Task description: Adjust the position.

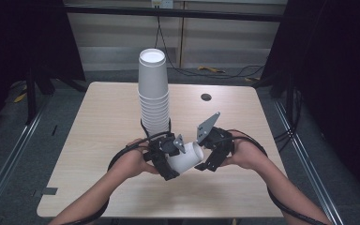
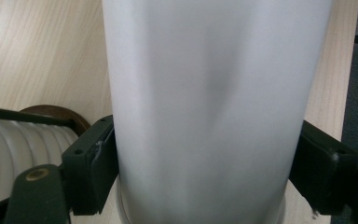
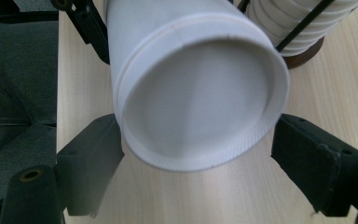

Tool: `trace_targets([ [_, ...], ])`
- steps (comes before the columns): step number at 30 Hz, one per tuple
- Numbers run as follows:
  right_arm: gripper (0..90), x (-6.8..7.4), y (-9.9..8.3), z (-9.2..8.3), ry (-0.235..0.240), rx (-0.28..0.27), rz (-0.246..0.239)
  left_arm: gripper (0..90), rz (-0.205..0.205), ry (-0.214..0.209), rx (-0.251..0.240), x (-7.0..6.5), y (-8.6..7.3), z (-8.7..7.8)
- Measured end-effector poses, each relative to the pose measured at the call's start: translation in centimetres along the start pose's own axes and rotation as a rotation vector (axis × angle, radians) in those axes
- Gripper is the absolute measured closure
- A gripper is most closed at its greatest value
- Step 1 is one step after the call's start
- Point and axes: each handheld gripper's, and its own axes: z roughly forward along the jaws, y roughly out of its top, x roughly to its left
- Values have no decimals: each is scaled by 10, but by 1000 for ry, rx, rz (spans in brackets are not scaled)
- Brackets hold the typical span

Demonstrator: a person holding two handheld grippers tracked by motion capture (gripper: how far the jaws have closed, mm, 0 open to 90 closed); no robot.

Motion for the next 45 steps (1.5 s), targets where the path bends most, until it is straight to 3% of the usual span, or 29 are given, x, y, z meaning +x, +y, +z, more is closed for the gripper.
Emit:
trace_targets([
  [5,164,-1,3,4,25,-23,-26,188,9,-11,-5,-2,4,2],
  [10,195,2,4,6,53,-1,-21,187,15,-25,-6,-3,6,4],
  [19,214,3,4,7,72,-26,-44,188,15,-44,-7,-3,7,7],
  [24,249,4,5,6,97,-52,-45,189,43,-40,14,-5,6,7],
  [30,265,4,6,5,104,-42,-49,199,56,-41,8,-6,6,7],
  [33,267,3,3,3,102,-45,-48,183,57,-34,-31,-5,5,6],
  [41,266,2,-1,0,86,-78,-45,152,94,-25,-51,-1,5,3],
  [42,266,1,-2,0,90,-89,-47,150,71,-34,-61,0,4,3],
  [45,266,1,-5,-2,96,-102,-27,143,79,-44,-91,1,1,1],
])
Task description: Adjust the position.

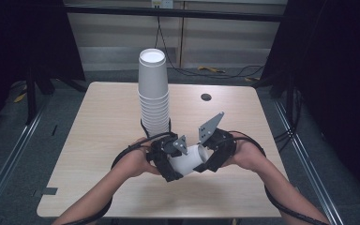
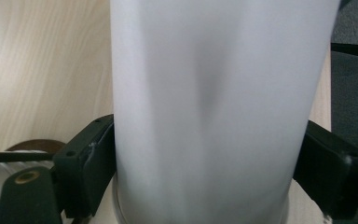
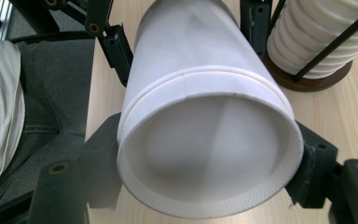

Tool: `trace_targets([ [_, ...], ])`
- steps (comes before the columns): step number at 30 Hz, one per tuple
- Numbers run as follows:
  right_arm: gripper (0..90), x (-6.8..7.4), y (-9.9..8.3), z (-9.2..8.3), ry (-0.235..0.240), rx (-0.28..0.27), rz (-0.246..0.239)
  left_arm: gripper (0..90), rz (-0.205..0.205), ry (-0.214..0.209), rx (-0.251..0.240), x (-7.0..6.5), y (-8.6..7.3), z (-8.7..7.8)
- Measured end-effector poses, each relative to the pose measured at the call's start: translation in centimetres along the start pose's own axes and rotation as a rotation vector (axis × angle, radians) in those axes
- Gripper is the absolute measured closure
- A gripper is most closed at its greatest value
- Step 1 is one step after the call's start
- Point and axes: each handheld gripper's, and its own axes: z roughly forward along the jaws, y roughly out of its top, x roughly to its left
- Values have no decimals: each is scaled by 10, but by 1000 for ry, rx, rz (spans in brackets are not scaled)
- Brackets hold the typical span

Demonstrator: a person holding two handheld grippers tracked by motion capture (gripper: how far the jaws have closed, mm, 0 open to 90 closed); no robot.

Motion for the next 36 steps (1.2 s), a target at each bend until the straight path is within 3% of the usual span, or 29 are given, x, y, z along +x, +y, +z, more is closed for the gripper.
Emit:
trace_targets([
  [5,266,0,-1,-1,10,-14,9,130,-11,-7,-25,1,-2,-1],
  [13,266,-1,-2,-3,25,-45,6,13,-50,-25,-36,6,-10,-2],
  [30,265,-1,-8,-4,38,-64,21,0,-27,-58,-73,9,-11,-8],
  [36,263,-2,-11,-5,37,-76,38,0,-50,-55,-94,13,-14,-11],
])
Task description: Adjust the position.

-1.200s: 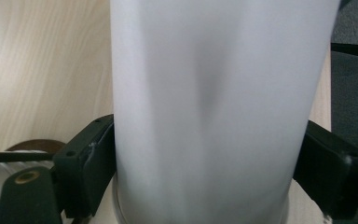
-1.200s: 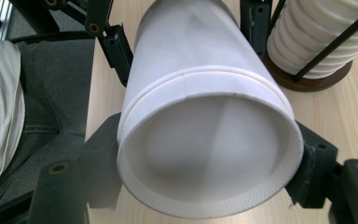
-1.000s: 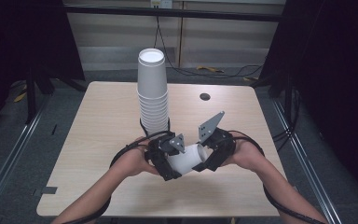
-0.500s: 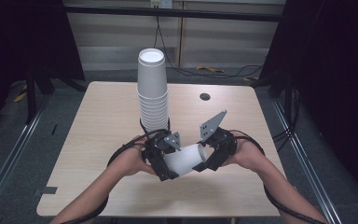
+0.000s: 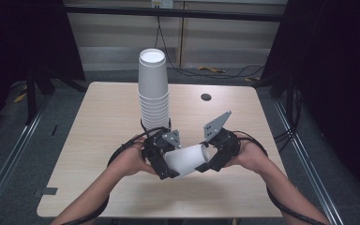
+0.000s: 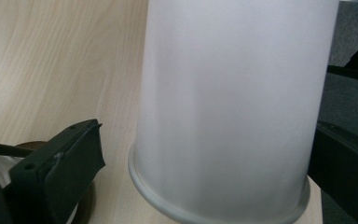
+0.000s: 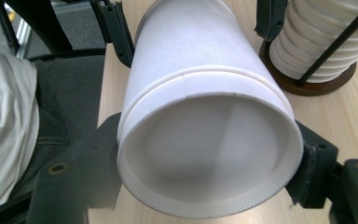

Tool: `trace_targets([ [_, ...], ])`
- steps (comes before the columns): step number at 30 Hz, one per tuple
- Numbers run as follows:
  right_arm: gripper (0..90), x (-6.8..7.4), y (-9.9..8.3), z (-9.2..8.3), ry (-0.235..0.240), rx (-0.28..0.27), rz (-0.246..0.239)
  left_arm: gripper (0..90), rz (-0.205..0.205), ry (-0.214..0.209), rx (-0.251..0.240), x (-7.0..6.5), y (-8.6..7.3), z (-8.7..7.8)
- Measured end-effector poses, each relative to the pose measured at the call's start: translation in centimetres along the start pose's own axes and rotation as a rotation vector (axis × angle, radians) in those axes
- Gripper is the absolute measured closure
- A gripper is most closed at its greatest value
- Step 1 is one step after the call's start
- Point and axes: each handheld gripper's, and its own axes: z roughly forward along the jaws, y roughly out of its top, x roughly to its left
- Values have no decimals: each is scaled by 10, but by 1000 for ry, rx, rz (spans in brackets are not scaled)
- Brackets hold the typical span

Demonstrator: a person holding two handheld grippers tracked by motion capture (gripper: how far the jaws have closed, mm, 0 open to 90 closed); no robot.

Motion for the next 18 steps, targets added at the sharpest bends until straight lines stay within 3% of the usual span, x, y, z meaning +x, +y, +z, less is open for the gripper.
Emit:
trace_targets([
  [11,263,-2,-5,-2,-9,-2,12,0,-10,17,-24,1,-4,-8],
  [18,262,-3,-11,-6,-15,-14,17,0,-36,27,-71,5,-12,-13],
])
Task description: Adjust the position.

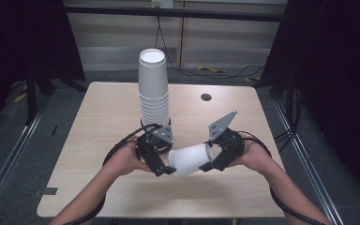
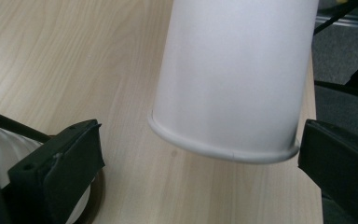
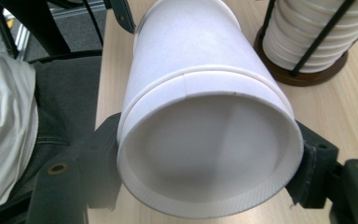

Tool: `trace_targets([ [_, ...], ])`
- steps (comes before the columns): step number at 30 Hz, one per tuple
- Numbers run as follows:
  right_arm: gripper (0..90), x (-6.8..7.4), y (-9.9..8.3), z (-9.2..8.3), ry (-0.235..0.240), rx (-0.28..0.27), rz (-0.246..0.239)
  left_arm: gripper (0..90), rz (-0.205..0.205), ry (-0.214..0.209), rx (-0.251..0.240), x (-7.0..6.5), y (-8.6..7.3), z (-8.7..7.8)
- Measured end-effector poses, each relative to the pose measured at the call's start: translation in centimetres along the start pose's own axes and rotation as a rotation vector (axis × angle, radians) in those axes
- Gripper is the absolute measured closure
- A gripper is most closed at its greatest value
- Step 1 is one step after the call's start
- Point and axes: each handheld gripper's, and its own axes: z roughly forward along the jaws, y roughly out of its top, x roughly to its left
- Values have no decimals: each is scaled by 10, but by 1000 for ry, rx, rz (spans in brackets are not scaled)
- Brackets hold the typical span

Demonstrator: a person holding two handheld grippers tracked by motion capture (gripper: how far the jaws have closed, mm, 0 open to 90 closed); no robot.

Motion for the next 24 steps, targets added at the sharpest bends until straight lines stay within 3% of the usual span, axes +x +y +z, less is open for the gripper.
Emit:
trace_targets([
  [10,261,-3,-9,-6,-22,-6,32,0,-39,13,-53,1,-9,-2],
  [19,260,-5,-7,-8,-22,-42,37,0,-97,6,-61,1,-19,13],
  [24,259,-5,-4,-7,-25,-47,41,0,-105,-4,-80,1,-22,17],
])
